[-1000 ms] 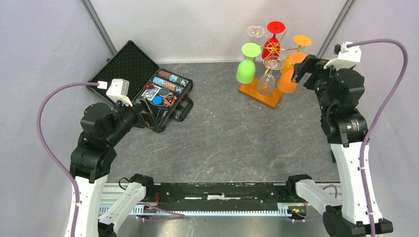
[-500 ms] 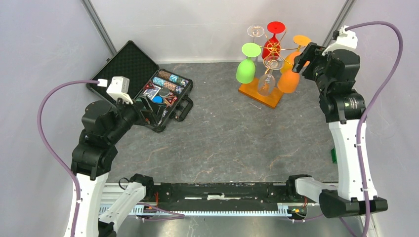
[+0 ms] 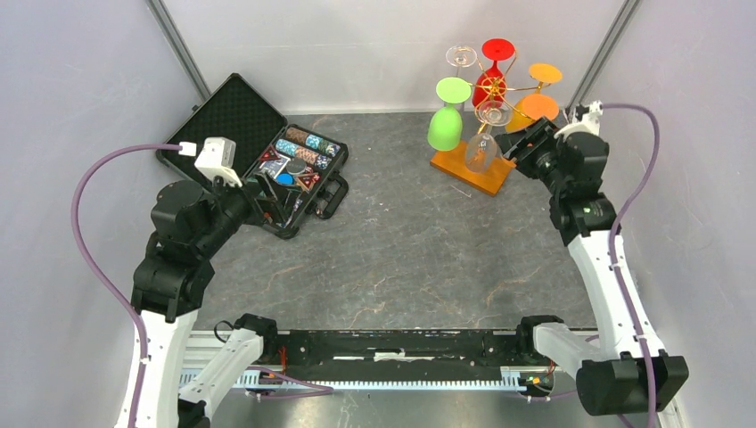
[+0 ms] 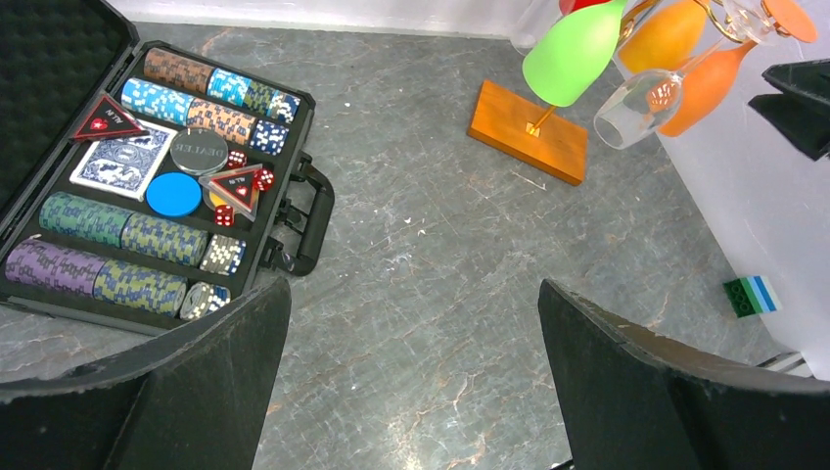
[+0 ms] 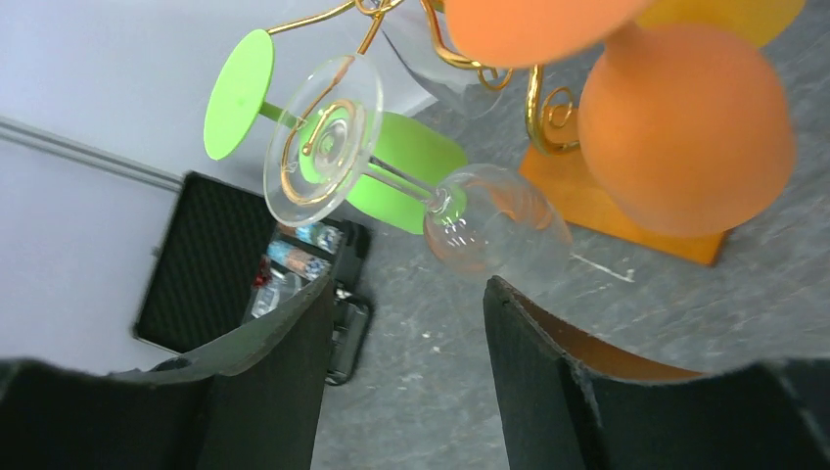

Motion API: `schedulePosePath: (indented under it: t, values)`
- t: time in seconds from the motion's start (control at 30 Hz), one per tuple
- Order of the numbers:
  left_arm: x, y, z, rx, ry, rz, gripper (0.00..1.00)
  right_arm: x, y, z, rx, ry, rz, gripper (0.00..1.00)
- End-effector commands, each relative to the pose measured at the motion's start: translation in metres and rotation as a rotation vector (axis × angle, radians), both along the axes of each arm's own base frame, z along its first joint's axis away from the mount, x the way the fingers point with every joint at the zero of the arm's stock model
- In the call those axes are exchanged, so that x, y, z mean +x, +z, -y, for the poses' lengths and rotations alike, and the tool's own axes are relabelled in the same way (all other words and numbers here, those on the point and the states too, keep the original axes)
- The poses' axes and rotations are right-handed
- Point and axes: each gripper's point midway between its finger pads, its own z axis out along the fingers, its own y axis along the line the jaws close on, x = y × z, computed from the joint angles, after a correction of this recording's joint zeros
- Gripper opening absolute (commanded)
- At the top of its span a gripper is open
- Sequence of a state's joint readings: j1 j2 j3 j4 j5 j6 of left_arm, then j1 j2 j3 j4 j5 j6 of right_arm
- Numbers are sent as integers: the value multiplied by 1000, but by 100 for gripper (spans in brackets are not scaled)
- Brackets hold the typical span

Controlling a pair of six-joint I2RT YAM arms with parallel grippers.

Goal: Take the wine glass off the wine glass rack

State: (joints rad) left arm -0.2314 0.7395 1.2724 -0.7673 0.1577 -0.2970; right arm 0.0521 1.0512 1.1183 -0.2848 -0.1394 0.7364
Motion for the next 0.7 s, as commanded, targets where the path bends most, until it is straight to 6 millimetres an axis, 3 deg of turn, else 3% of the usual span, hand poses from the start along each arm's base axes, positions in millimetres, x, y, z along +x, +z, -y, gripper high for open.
schedulePosePath:
  t: [0.0,0.33,0.47,0.67]
  values:
    - [8,9,-1,-19,21,36,100,2,47,-5,233,-32,191,63]
    - [13,8,-1,-25,31,36,100,2,60,-8,330,-18,270,65]
    - [17,8,2,-30,25,34,100,11,57,-8,360,-32,252,66]
    - [20,6,2,-29,27,26,100,28,50,-2,402,-83,223,54]
